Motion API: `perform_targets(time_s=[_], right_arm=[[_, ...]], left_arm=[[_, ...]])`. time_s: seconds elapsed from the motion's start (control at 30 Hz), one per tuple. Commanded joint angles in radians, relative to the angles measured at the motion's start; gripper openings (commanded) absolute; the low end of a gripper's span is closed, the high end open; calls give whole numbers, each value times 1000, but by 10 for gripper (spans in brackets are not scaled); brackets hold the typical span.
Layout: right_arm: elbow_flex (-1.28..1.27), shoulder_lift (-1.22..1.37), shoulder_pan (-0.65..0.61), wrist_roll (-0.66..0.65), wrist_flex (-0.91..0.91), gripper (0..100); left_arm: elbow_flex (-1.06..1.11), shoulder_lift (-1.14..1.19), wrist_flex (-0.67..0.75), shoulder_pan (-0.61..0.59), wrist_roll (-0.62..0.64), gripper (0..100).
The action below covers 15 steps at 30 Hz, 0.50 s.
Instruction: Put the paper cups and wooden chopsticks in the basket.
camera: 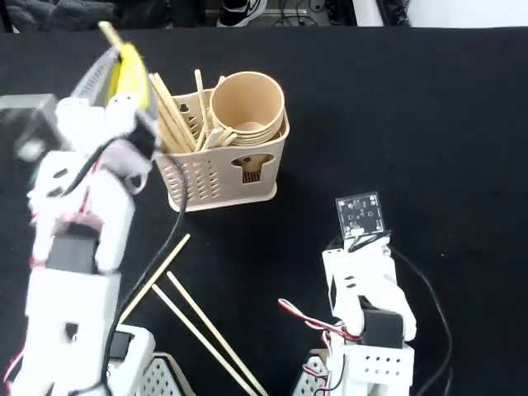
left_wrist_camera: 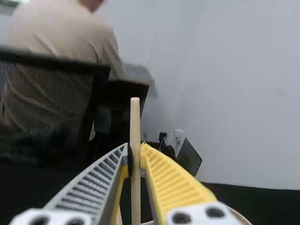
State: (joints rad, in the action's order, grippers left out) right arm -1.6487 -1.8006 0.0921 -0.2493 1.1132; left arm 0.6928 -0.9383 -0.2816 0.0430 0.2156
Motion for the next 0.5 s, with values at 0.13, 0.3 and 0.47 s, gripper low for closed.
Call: perform_targets(time_s=[0.13,0.3,0.47], right_arm=[[8,-76,-11,-11,-18,82],[8,-76,-11,-11,-18,82],[7,-77,-11,-11,-20,82]], left_arm=[[27,57,-6,5,11,32],[-7,54,-253,19,-15,213],[-340,87,-836,50,-175,240]])
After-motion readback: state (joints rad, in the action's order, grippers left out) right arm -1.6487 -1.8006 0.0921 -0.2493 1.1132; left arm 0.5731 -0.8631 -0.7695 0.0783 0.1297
